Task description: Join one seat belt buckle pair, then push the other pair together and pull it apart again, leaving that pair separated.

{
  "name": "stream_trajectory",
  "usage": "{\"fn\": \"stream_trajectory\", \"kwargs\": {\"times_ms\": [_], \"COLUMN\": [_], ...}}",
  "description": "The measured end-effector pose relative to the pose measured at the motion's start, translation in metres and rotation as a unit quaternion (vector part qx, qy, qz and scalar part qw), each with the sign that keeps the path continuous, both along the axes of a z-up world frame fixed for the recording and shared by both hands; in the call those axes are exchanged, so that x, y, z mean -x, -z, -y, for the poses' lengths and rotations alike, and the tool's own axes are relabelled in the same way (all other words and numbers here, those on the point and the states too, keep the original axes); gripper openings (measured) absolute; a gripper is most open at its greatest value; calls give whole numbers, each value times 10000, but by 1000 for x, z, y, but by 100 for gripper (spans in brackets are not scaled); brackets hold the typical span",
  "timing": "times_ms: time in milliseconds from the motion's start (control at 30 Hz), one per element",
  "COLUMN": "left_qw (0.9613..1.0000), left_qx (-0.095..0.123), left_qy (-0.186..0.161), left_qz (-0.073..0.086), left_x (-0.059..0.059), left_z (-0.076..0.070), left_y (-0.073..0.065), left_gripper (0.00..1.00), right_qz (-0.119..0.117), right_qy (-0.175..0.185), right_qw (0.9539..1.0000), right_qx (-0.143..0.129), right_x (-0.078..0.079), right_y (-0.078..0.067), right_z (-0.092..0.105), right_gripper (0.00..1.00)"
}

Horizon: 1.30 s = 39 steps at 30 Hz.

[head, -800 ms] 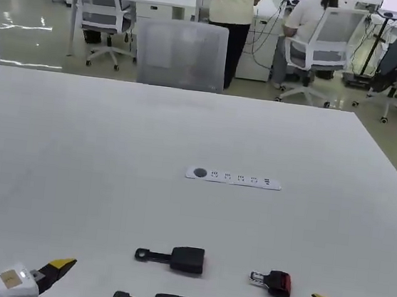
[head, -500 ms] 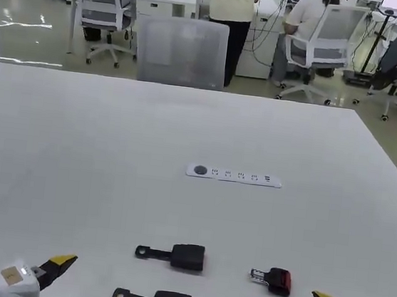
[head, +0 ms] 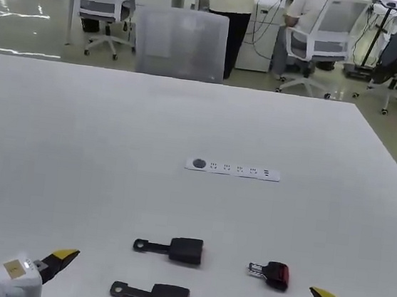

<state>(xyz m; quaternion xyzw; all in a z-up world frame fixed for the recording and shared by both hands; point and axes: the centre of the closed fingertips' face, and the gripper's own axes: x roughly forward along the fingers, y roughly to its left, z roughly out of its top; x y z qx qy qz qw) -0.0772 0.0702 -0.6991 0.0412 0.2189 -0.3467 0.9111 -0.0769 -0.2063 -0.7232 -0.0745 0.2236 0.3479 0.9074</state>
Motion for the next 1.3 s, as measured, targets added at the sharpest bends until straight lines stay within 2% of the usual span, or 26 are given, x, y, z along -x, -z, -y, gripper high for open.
{"fn": "stream_trajectory", "kwargs": {"times_ms": [567, 967, 1300], "left_qw": [9997, 9988, 9969], "left_qx": [-76, -159, -254], "left_qy": [216, 432, 676], "left_qz": [-82, -194, -305], "left_x": [-12, -24, -31], "left_z": [15, 27, 41], "left_y": [8, 23, 36], "left_gripper": [95, 94, 92], "right_qz": [-258, -456, -585], "right_qy": [-245, -402, -687], "right_qw": [9994, 9981, 9956], "right_qx": [53, 100, 253], "right_x": [-6, -10, -17], "right_y": [19, 33, 45], "right_z": [5, 6, 7], "right_gripper": [91, 90, 86]}}
